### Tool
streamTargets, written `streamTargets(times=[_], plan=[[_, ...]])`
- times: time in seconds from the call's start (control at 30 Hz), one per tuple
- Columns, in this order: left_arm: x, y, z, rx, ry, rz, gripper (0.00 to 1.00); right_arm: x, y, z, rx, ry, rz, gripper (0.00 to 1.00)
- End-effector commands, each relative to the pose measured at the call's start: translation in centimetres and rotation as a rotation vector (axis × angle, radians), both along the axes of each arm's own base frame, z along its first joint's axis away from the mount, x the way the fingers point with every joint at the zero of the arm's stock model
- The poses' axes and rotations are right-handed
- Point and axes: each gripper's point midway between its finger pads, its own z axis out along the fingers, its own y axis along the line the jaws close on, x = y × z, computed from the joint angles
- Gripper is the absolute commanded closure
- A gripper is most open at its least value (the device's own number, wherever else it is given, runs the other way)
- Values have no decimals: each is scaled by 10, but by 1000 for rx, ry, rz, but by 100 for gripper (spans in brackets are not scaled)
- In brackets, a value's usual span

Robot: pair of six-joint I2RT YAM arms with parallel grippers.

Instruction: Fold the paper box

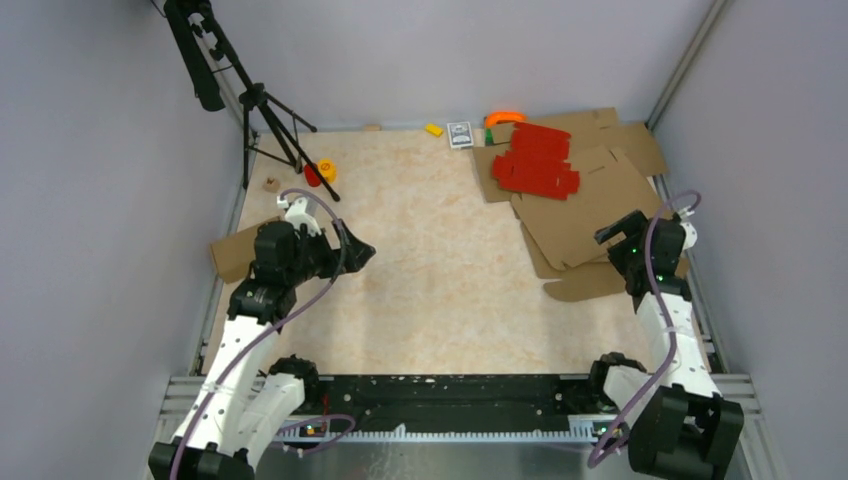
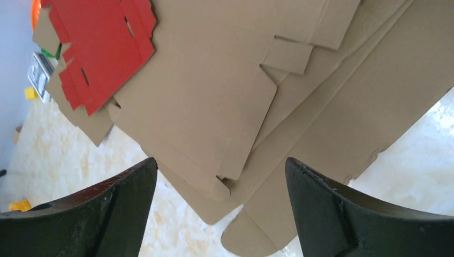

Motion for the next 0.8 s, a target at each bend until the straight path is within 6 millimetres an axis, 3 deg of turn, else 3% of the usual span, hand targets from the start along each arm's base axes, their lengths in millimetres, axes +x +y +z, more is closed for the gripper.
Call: streamTargets(times=[0.0, 0.2, 0.4, 0.77], plan=[[7, -2, 13, -8, -44, -11, 1, 23, -15, 24, 30, -112, -10, 13], [9, -3, 11, -13, -23, -6, 1, 48, -14, 10, 78, -155, 36, 15], [11, -6, 14, -37, -28, -10, 1, 71, -27, -4, 58, -139, 19, 17], [15, -10, 16, -47, -14, -31, 1, 69, -32, -42, 84, -46, -21, 19]])
